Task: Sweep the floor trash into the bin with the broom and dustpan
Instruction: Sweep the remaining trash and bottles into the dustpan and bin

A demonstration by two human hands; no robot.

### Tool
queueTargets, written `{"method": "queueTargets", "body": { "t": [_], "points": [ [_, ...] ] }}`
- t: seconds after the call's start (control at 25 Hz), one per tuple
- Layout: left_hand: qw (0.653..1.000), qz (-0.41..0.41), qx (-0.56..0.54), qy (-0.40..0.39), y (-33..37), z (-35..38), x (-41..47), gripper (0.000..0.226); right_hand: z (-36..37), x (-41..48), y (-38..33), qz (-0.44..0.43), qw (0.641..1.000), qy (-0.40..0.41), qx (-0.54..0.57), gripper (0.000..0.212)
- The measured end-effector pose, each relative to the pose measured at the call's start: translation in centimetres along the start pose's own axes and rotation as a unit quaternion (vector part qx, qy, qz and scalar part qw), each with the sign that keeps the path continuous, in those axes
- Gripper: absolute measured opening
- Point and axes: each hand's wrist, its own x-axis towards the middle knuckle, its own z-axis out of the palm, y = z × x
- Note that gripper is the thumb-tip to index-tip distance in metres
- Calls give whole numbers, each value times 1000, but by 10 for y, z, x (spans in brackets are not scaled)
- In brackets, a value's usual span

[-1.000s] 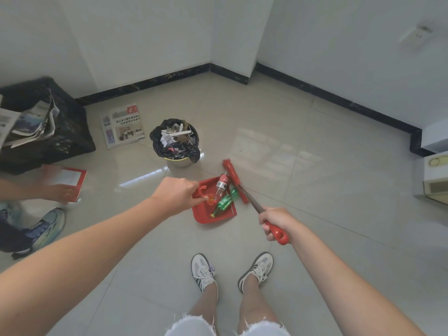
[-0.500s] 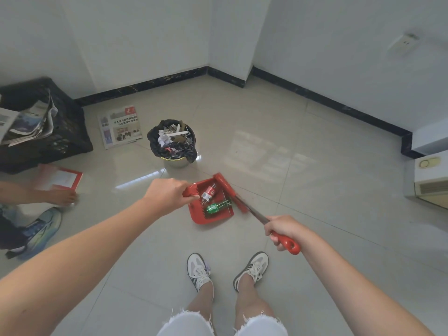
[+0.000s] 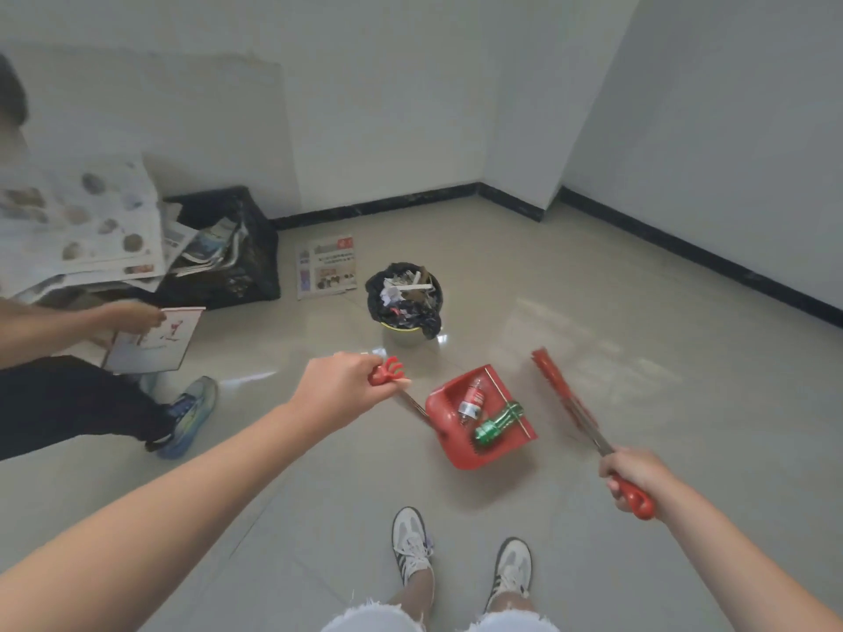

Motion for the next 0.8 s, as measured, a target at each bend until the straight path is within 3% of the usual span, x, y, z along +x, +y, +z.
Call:
{"method": "queueTargets", "body": {
  "t": [0.08,0.24,0.36,0.52,0.68,0.8],
  "points": [
    [997,-58,-43,14,7,-18,-10,58,-15,-2,-11,0,1000,12,12,13],
    [982,-132,-115,66,13,-52,-38,58,-40,-10,-22,7,1000,-7,14,18],
    [951,-174,-222,126,6,-72,-58,57,-50,-14,-22,16,1000,-26,1,18],
    [878,-258,-352,198,-12,-83,-69,37,-48,-21,-28,20,998,-52,-41,16],
    [785,-364,-439,241,-33,-61,-60,46,-37,-26,-45,15,994,-70,-81,12],
    [721,-420,-501,229,-41,-36,-49,46,-25,-29,-59,6,991,-79,-112,16]
  ]
}}
